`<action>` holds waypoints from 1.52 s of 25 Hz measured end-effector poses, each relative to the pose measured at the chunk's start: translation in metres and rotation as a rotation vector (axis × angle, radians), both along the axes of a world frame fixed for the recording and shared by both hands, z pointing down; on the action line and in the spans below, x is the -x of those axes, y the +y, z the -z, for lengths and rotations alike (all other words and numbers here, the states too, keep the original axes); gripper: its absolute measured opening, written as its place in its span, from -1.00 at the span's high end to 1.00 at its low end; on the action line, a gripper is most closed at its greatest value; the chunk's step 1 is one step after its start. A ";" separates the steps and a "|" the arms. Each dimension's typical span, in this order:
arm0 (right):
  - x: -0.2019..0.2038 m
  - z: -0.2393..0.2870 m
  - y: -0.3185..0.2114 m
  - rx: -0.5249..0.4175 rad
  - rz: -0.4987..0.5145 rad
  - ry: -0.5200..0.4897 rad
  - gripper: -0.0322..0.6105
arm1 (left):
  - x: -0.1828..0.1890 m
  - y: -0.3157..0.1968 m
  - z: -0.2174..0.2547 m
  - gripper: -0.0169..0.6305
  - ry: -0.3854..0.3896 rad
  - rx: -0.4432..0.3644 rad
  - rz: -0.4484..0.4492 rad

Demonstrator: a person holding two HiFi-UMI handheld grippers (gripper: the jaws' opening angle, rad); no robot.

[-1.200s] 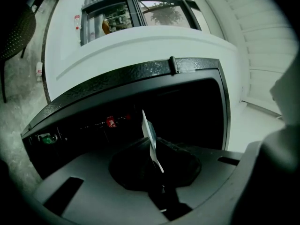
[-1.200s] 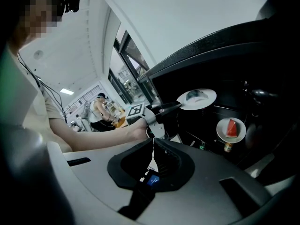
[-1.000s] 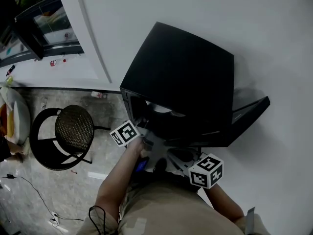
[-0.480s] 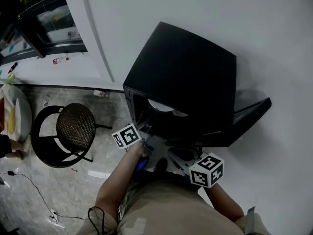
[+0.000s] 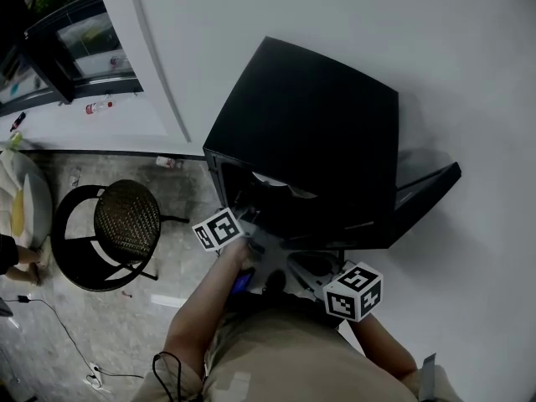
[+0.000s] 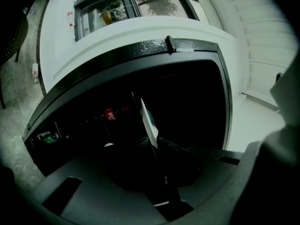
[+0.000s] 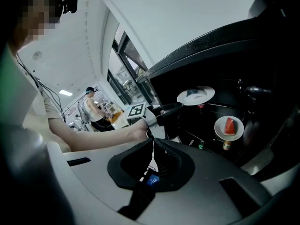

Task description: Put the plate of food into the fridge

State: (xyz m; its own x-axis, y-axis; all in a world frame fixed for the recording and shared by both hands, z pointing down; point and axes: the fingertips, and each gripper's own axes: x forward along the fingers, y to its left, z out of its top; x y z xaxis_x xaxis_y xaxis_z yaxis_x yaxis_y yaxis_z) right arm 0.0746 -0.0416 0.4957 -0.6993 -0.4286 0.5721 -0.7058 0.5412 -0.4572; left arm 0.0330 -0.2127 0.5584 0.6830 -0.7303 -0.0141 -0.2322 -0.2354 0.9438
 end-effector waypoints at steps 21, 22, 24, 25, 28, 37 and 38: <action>-0.005 -0.002 0.001 0.006 -0.004 0.006 0.82 | -0.003 -0.025 -0.003 0.74 -0.026 -0.013 0.041; -0.005 -0.002 0.000 0.005 -0.004 0.007 0.82 | -0.003 -0.026 -0.004 0.75 -0.029 -0.010 0.044; -0.006 -0.001 0.000 0.004 -0.005 0.009 0.82 | -0.003 -0.027 -0.004 0.75 -0.031 -0.010 0.049; -0.007 0.000 0.000 0.004 -0.006 0.009 0.82 | -0.003 -0.027 -0.004 0.75 -0.030 -0.011 0.051; -0.009 -0.001 0.000 0.006 -0.010 0.008 0.82 | -0.004 -0.028 -0.004 0.75 -0.030 -0.011 0.055; -0.009 -0.002 0.002 0.003 -0.007 0.011 0.82 | -0.001 -0.034 -0.005 0.75 -0.047 -0.018 0.066; -0.010 -0.001 0.002 0.003 -0.007 0.011 0.82 | -0.001 -0.035 -0.005 0.75 -0.050 -0.018 0.067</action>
State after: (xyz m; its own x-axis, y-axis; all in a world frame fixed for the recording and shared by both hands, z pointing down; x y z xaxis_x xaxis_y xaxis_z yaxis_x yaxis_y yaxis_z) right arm 0.0842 -0.0399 0.4971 -0.6895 -0.4318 0.5815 -0.7149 0.5344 -0.4509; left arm 0.0339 -0.2476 0.5630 0.6329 -0.7742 0.0049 -0.2942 -0.2347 0.9265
